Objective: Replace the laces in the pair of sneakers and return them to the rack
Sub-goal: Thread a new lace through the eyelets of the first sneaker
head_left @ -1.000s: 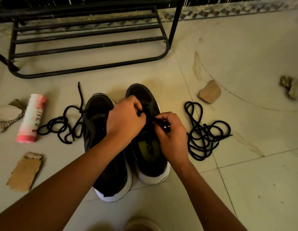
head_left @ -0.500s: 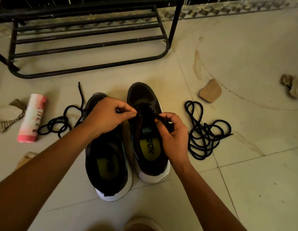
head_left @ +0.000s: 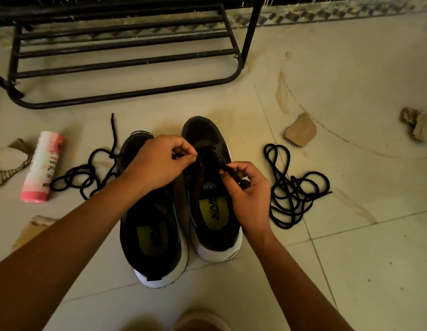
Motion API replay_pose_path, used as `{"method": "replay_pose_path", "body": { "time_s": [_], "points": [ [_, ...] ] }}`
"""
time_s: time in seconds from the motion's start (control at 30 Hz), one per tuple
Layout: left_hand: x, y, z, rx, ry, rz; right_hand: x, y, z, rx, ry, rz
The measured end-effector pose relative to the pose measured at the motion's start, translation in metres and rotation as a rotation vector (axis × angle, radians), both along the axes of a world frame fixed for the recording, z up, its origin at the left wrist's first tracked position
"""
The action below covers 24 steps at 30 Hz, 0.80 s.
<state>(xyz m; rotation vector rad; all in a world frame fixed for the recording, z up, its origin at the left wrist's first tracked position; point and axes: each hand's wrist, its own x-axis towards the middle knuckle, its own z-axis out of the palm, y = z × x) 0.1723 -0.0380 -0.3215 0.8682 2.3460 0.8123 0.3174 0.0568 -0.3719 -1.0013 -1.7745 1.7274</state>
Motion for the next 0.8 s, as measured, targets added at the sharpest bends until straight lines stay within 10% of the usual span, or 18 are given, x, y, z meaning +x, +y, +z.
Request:
{"method": "replay_pose_path", "body": {
  "time_s": [0.8],
  "points": [
    [0.011,0.028,0.000,-0.041,0.188,-0.179,0.005,0.029,0.010,0.064,-0.104,0.303]
  ]
}}
